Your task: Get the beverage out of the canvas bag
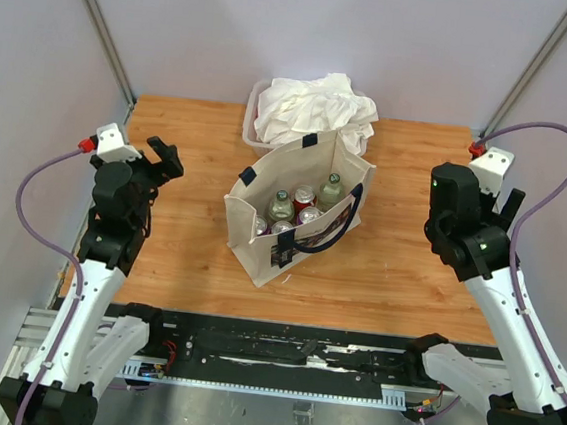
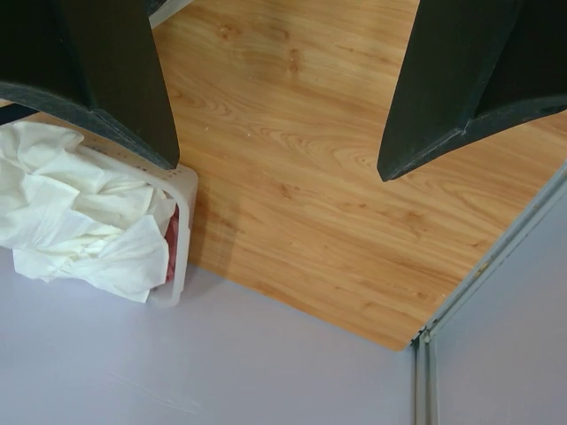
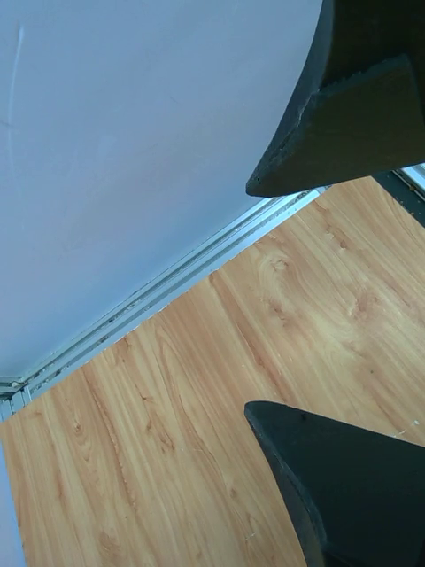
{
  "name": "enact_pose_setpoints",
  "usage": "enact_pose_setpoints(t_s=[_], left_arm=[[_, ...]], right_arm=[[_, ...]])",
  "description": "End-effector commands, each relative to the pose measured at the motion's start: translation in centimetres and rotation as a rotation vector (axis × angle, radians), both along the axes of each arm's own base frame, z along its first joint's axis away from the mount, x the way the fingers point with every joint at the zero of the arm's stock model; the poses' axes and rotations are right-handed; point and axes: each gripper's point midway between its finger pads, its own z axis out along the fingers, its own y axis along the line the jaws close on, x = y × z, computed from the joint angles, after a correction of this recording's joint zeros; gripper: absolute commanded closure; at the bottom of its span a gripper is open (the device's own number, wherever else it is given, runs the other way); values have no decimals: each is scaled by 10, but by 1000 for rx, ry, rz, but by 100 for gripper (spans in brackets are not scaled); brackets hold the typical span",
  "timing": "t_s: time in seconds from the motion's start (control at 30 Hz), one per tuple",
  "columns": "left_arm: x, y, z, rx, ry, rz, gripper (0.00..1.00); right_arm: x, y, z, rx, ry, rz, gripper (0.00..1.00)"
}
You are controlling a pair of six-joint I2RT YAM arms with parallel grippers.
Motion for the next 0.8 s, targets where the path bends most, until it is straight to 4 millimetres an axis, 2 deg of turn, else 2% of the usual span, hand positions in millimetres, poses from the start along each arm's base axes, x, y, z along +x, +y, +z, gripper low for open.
enact_pose_setpoints(t_s=[0.0, 0.17, 0.33, 0.53, 0.7, 0.77], left_arm=[[-3, 0, 11, -1, -49, -6, 0], [-7, 1, 13, -13, -73, -4, 0], [-17, 19, 13, -93, -100, 120, 0], [-31, 29, 16, -118, -165, 171, 0], [-39, 30, 23, -113, -237, 168, 0], [-39, 21, 27, -99, -249, 110, 0]], right_arm=[[-5, -4, 4, -21, -19, -33, 2], [-6, -4, 5, -14, -39, -29, 2], [-6, -5, 8, -14, -53, -24, 2], [-3, -1, 8, -6, -62, 7, 2], [5, 11, 9, 39, -77, 77, 2], [9, 18, 9, 60, -87, 122, 2]])
